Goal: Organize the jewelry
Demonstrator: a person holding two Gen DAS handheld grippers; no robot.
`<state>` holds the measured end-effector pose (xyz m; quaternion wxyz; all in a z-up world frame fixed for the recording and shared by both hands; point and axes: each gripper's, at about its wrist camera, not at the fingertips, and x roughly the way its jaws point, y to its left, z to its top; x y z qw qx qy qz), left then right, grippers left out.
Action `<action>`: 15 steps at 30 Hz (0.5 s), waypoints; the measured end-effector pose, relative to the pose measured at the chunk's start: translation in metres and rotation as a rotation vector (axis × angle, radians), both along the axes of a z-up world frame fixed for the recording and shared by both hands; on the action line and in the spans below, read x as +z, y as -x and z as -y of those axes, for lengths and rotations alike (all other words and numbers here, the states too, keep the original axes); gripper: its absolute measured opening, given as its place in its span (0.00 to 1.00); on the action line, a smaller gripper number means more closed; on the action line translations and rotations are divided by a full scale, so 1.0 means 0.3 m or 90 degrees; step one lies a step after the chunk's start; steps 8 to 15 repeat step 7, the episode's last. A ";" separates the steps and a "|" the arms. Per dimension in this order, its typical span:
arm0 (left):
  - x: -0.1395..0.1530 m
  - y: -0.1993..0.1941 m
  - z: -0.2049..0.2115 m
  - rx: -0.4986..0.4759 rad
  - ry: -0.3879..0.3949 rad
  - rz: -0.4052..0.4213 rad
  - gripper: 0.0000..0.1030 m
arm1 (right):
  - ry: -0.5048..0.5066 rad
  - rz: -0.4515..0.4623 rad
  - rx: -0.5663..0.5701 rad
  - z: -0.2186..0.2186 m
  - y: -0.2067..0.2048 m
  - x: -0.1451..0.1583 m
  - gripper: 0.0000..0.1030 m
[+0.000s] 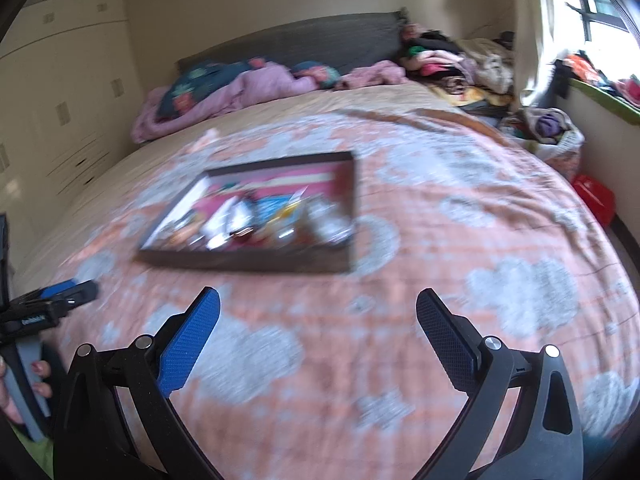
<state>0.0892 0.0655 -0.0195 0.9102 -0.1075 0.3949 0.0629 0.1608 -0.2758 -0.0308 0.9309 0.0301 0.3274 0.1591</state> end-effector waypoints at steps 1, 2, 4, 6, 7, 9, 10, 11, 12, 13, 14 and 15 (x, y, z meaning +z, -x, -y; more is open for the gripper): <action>-0.001 -0.031 -0.050 0.032 -0.001 -0.016 0.91 | 0.004 0.001 -0.025 0.032 -0.036 -0.001 0.96; -0.002 -0.056 -0.092 0.052 -0.001 -0.027 0.91 | 0.008 0.002 -0.045 0.060 -0.070 -0.005 0.96; -0.007 -0.130 -0.228 0.122 0.009 -0.051 0.91 | 0.035 -0.023 -0.121 0.165 -0.193 -0.040 0.96; -0.019 -0.200 -0.354 0.179 0.019 -0.061 0.91 | 0.043 -0.060 -0.190 0.277 -0.311 -0.086 0.96; -0.037 -0.260 -0.443 0.219 0.008 -0.071 0.91 | 0.042 -0.073 -0.226 0.330 -0.361 -0.110 0.96; -0.037 -0.260 -0.443 0.219 0.008 -0.071 0.91 | 0.042 -0.073 -0.226 0.330 -0.361 -0.110 0.96; -0.037 -0.260 -0.443 0.219 0.008 -0.071 0.91 | 0.042 -0.073 -0.226 0.330 -0.361 -0.110 0.96; -0.037 -0.260 -0.443 0.219 0.008 -0.071 0.91 | 0.042 -0.073 -0.226 0.330 -0.361 -0.110 0.96; -0.037 -0.260 -0.443 0.219 0.008 -0.071 0.91 | 0.042 -0.073 -0.226 0.330 -0.361 -0.110 0.96; -0.037 -0.260 -0.443 0.219 0.008 -0.071 0.91 | 0.042 -0.073 -0.226 0.330 -0.361 -0.110 0.96; -0.037 -0.260 -0.443 0.219 0.008 -0.071 0.91 | 0.042 -0.073 -0.226 0.330 -0.361 -0.110 0.96; -0.037 -0.260 -0.443 0.219 0.008 -0.071 0.91 | 0.042 -0.073 -0.226 0.330 -0.361 -0.110 0.96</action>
